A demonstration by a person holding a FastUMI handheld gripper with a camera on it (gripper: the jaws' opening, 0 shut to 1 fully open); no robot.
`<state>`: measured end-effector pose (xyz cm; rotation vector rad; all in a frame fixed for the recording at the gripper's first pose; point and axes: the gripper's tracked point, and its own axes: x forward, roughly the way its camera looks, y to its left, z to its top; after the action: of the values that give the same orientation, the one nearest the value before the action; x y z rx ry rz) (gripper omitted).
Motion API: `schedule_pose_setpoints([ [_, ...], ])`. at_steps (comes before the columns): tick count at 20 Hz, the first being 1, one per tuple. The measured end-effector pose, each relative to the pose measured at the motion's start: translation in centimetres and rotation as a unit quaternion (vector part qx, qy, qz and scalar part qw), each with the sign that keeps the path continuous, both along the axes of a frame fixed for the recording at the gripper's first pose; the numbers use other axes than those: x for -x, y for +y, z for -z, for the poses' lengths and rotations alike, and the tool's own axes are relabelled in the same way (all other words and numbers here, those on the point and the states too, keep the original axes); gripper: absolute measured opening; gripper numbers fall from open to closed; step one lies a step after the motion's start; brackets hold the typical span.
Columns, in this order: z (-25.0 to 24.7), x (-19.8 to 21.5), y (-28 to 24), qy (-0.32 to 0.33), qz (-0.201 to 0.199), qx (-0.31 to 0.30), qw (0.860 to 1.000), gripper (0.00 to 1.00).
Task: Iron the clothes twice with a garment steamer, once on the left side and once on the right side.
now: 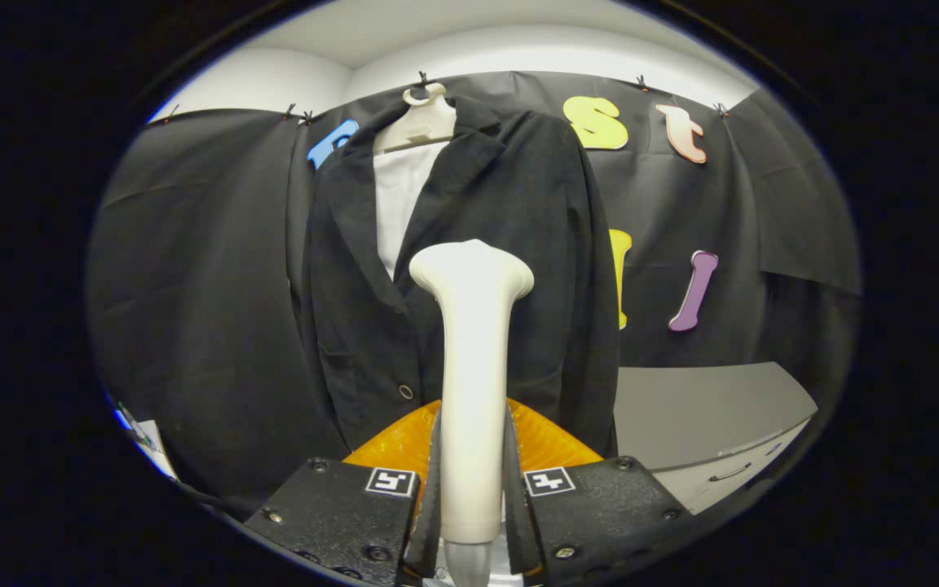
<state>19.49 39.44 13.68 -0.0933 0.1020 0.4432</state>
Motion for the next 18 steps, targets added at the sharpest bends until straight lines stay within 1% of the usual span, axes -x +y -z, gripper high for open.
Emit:
schedule_pose_setpoints([
  [4, 2.2, -1.0, -0.5, 0.024, 0.006, 0.014, 1.000, 0.35],
  [8, 5.5, 0.1, -1.1, 0.041, 0.010, 0.027, 0.999, 0.35],
  [18, 12.0, 0.4, -1.2, 0.085, 0.001, 0.067, 0.994, 0.35],
])
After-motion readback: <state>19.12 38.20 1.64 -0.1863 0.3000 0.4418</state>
